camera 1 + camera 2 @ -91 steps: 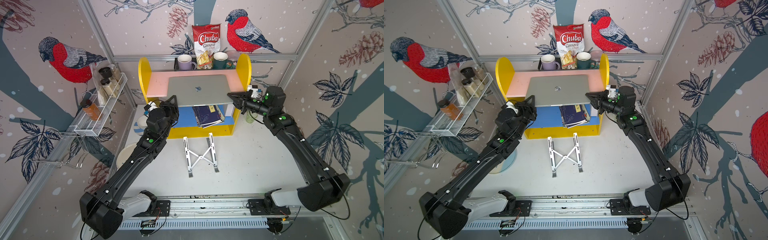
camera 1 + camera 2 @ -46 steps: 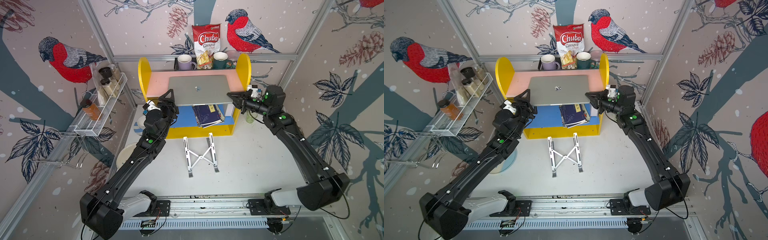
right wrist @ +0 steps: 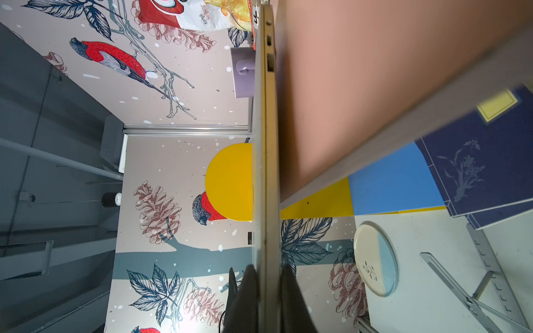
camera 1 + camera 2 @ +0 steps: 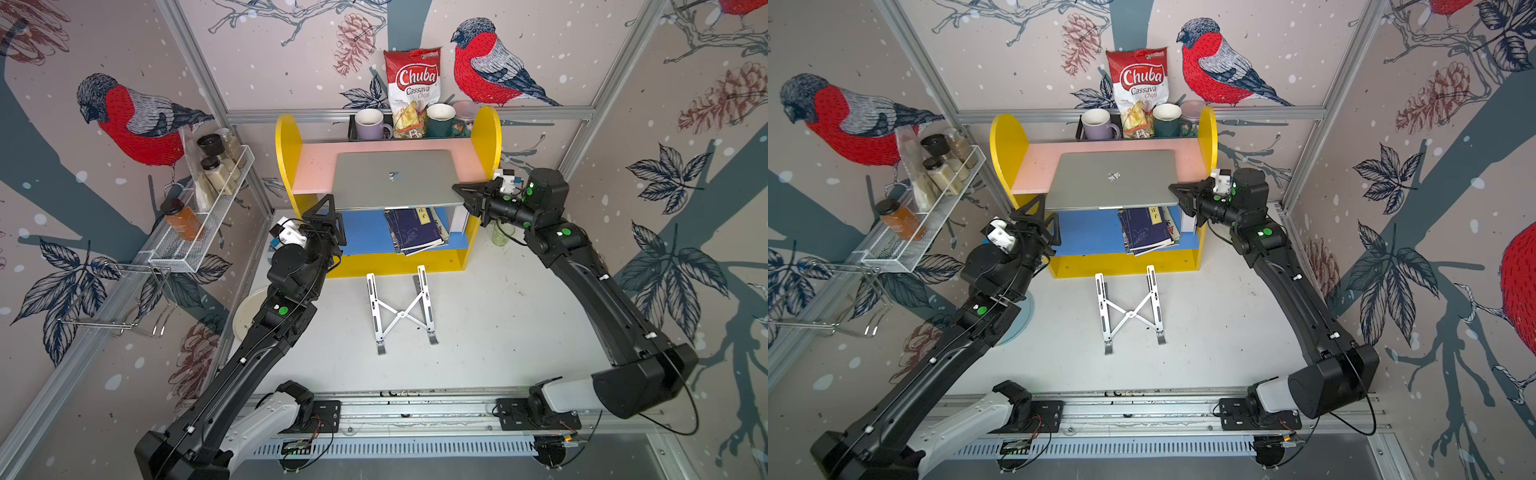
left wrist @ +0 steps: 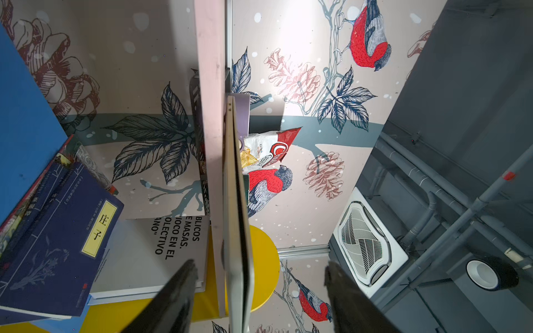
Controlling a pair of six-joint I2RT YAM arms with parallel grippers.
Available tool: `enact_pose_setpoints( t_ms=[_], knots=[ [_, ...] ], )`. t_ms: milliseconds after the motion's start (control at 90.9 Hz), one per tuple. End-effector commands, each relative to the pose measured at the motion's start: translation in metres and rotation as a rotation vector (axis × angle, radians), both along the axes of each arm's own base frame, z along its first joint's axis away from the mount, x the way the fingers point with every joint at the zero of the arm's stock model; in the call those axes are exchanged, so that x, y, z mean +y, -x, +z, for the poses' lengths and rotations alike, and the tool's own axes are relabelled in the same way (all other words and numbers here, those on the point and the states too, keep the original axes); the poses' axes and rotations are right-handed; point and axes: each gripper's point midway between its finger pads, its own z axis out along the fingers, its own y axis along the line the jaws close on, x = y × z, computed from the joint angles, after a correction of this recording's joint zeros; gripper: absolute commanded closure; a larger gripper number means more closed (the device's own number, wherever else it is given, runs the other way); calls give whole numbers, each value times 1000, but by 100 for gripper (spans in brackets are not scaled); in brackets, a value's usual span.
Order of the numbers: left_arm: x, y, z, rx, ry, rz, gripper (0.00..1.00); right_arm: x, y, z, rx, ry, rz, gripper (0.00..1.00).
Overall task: Close the laptop lid and set it aside
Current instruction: Place the laptop on the shelf.
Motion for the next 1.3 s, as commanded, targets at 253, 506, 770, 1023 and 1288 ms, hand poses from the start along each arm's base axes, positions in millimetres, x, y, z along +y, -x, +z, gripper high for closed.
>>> enact_pose_setpoints(
  t_ms=[253, 506, 770, 1023, 1288],
  knots=[
    [-17, -14, 1, 18, -53, -52, 45, -5, -61, -9, -49, 13, -166, 100],
    [-30, -28, 15, -14, -33, -88, 58, 0, -70, -17, -29, 24, -159, 100],
    [-37, -36, 12, -5, -30, -104, 94, 4, -69, -20, -28, 22, -141, 100],
    [-50, -52, 8, 0, 0, -137, 100, 8, -70, -22, -21, 1, -115, 66],
    [-46, -51, 24, -33, -7, -112, 100, 16, -76, -13, -14, -15, -96, 84]
  ],
)
